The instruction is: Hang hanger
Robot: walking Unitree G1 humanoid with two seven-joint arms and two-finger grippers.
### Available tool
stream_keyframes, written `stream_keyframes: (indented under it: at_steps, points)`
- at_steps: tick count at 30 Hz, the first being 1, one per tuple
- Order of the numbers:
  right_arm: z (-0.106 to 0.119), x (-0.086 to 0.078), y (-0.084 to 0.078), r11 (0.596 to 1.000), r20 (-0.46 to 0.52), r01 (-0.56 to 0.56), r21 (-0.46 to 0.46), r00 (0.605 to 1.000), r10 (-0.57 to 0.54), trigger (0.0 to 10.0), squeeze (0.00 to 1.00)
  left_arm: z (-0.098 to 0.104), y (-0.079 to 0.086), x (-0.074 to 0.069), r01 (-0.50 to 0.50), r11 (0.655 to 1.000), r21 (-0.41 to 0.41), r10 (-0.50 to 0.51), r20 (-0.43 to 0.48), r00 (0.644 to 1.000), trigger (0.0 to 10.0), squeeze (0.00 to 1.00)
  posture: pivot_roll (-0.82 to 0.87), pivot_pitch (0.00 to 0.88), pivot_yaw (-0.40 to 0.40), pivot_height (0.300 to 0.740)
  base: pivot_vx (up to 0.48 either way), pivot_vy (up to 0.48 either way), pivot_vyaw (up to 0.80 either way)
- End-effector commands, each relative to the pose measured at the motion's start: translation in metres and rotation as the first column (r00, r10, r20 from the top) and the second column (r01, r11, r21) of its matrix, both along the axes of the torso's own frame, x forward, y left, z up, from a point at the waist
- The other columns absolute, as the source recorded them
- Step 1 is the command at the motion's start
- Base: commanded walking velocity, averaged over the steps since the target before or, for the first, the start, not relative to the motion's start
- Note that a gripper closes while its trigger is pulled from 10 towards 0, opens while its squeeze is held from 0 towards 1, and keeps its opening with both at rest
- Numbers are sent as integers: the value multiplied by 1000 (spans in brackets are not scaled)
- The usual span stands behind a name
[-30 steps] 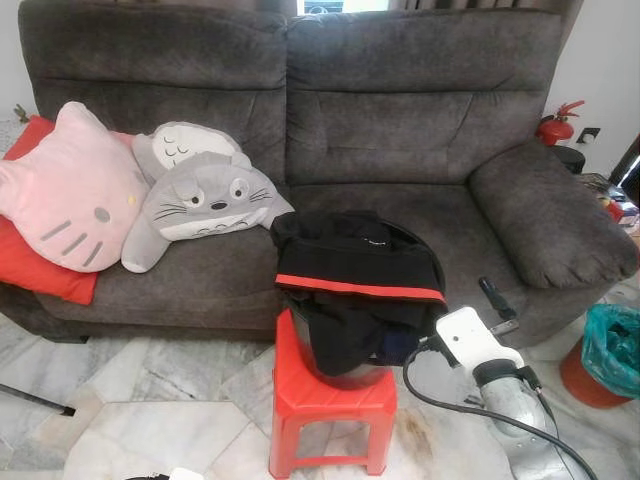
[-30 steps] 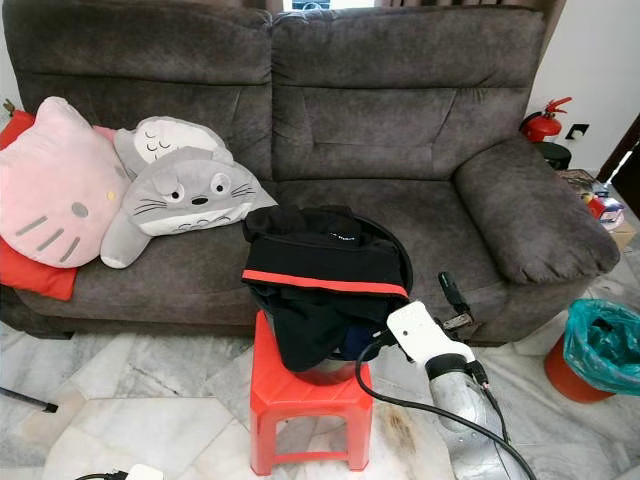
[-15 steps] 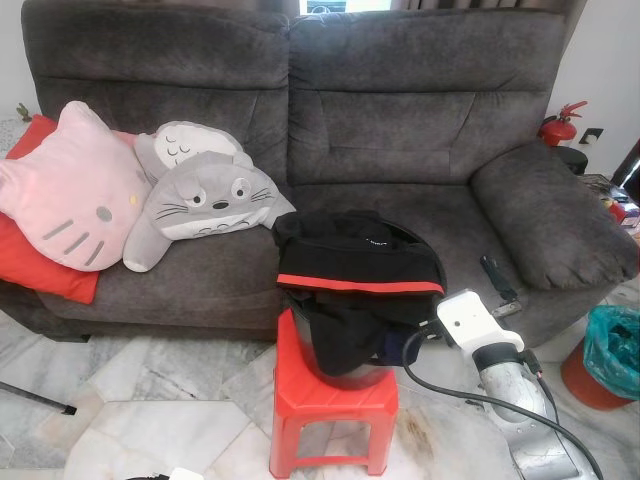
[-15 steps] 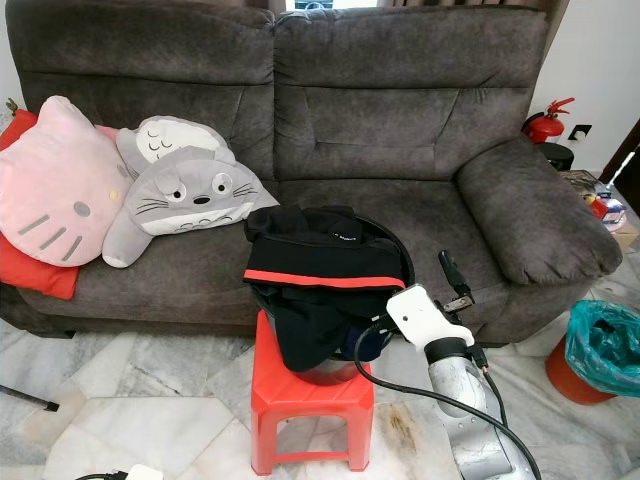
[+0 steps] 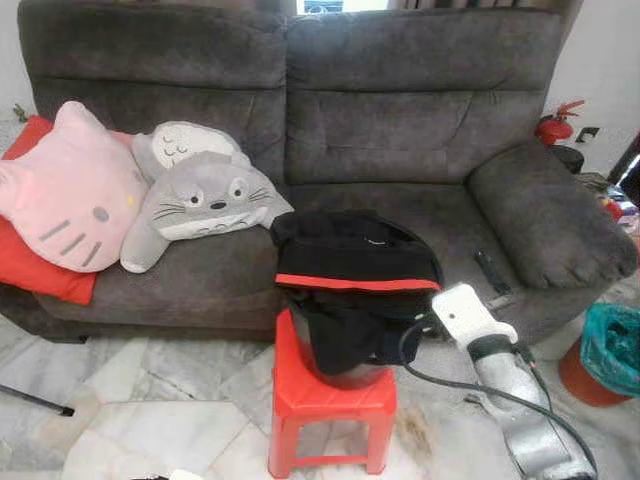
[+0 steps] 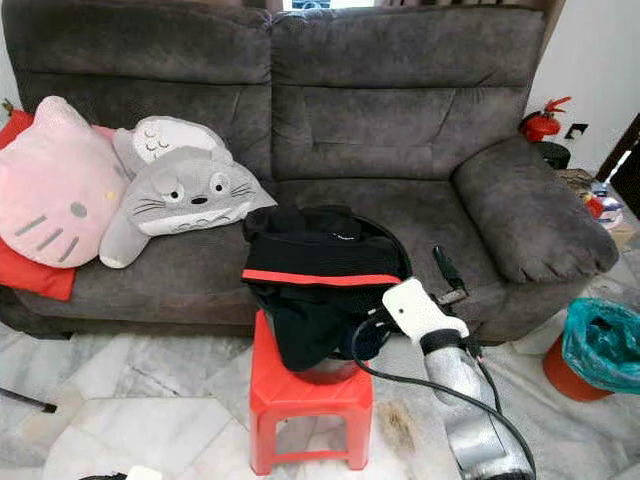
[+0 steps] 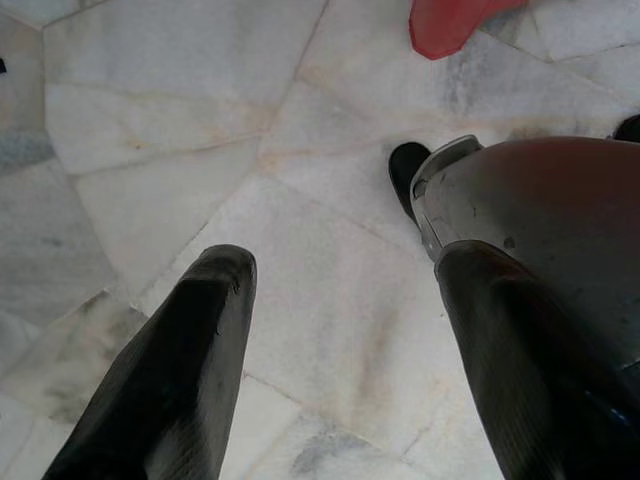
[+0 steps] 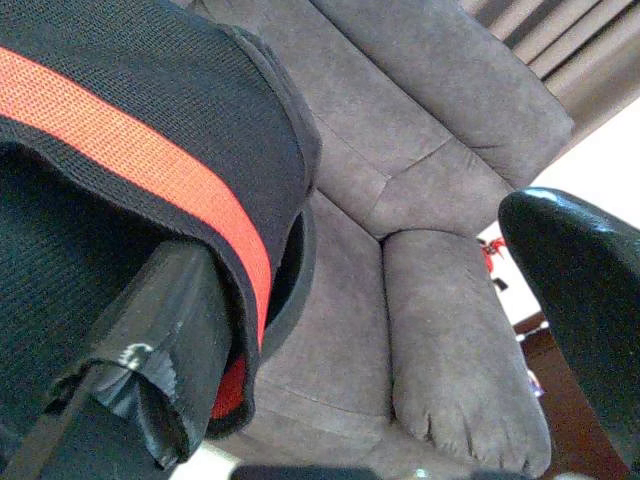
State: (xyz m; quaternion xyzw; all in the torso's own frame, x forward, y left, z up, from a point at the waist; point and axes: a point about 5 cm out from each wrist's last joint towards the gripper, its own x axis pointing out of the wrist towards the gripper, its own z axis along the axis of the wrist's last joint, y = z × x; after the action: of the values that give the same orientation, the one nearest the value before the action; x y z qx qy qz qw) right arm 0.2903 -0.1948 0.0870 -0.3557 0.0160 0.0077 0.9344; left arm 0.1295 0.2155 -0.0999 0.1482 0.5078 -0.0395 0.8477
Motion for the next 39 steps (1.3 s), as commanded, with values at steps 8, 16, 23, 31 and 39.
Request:
stream_keyframes:
  at_steps: [8, 16, 23, 31, 39]
  points:
    - [5, 15, 4, 998, 5, -4, 65, 1000, 4, 10000, 0, -1, -1, -2, 9, 1000, 9, -8, -2, 1000, 10000, 0, -120, 0, -29, 740, 0, 0, 0]
    - [7, 17, 9, 996, 31, -46, 76, 999, 43, 10000, 0, -1, -1, -2, 9, 1000, 10, -9, -1, 1000, 10000, 0, -120, 0, -25, 740, 0, 0, 0]
    - [2, 15, 6, 997, 12, -37, 67, 999, 36, 0, 0, -1, 0, -2, 12, 1000, 9, -12, -6, 1000, 10000, 0, -120, 0, -22, 740, 0, 0, 0]
    - [0, 15, 7, 996, 8, -42, 74, 999, 42, 0, 0, -1, 1, -2, 14, 1000, 11, -14, -6, 1000, 10000, 0, -120, 0, -22, 740, 0, 0, 0]
    - [-1, 15, 8, 996, 1, -50, 74, 999, 50, 0, 0, -1, 1, -4, 16, 1000, 12, -16, -9, 1000, 10000, 0, -117, 0, -22, 740, 0, 0, 0]
